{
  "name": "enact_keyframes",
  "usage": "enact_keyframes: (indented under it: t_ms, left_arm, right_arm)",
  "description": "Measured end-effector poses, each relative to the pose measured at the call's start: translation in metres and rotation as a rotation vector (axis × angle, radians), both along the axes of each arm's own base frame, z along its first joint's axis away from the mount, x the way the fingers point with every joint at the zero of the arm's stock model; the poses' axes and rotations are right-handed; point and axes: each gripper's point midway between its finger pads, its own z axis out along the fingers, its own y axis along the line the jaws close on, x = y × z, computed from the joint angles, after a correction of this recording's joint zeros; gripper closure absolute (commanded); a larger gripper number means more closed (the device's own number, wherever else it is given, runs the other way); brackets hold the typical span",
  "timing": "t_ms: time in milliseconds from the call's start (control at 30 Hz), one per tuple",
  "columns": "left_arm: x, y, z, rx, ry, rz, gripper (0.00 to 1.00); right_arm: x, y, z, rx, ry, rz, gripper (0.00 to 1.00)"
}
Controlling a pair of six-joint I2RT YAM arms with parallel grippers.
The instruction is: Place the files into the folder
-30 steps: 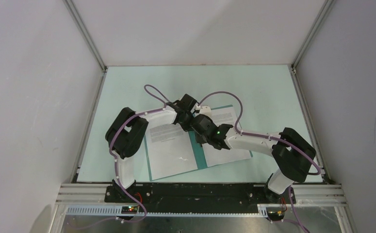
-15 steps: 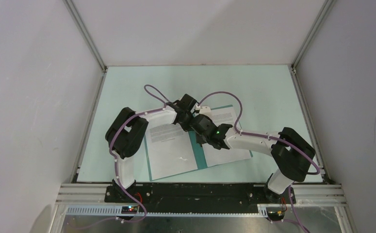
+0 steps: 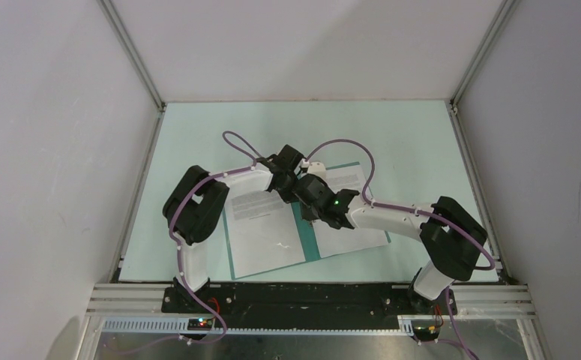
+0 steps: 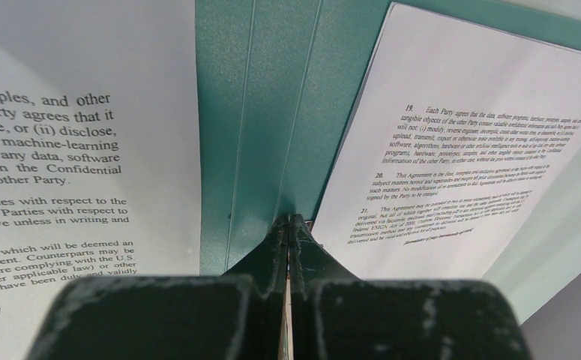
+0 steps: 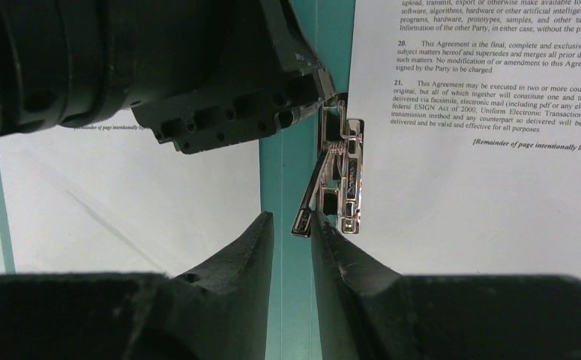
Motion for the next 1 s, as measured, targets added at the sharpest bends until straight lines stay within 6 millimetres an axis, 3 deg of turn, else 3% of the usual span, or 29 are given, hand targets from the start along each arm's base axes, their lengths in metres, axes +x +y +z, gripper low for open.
enact_keyframes:
  t_ms: [300, 500, 1000]
  left_arm:
    - [0.0, 0.0, 0.0, -0.002, 0.002, 0.0, 1.0]
    - [0.0, 0.0, 0.0, -0.003, 0.003, 0.0, 1.0]
    - [0.0, 0.0, -0.001, -0.007, 0.008, 0.0, 1.0]
  right_arm:
    - [0.005, 0.003, 0.004, 0.005, 0.0, -0.013, 0.74]
    - [0.004, 0.0, -0.005, -0.027, 0.014, -0.018, 0.75]
    - [0.001, -0.011, -0.01, -0.073, 0.029, -0.045, 0.89]
